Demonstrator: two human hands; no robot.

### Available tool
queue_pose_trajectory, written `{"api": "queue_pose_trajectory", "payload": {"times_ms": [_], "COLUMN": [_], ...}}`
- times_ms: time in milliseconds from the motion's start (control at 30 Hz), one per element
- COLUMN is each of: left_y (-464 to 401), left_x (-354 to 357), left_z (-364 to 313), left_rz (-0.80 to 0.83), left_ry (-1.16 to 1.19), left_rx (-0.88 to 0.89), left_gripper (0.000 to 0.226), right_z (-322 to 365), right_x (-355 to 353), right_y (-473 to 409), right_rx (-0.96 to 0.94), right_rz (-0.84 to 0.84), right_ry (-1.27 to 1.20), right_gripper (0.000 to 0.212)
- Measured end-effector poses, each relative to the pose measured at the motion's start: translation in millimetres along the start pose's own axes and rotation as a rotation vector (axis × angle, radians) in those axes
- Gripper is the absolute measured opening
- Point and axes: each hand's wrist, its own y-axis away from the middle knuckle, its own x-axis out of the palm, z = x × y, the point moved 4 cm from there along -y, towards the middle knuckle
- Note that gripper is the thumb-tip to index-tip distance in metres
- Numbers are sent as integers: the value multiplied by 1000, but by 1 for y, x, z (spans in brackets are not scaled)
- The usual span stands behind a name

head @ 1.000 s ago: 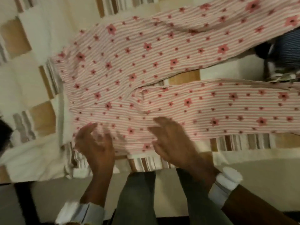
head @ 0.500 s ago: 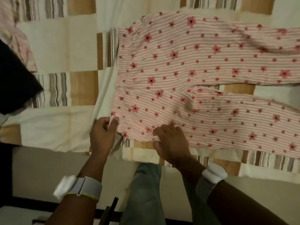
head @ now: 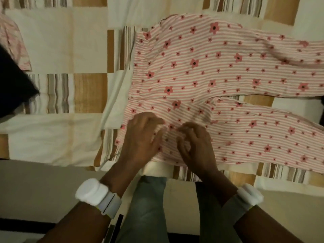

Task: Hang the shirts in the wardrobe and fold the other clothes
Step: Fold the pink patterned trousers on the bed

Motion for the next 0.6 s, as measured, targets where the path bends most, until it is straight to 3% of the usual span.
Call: {"api": "queue_pose_trajectory", "payload": {"times_ms": [100, 200, 300, 533, 600], "left_y": [-27, -46, -57, -71, -74], "left_x": [38, 71, 89, 181, 205], "left_z": [-40, -75, -96, -181, -199], "left_rz": [153, 205, 229, 406, 481], "left_ry": [-49, -81, -147, -292, -343], "left_rx": [198, 325, 422, 670, 668], "left_gripper": [35, 46, 50, 59, 64], "right_z": [-24, -59, -93, -262, -301], "right_x": [-8, -22, -32, -108, -133], "right_y": [-8, 1, 16, 99, 118], "right_rx": [162, 278, 313, 478, 536], "right_rz": [-150, -248, -248, -179, -188], "right_ry": [28, 22, 41, 251, 285], "right_gripper": [45, 52, 60, 70, 71]}}
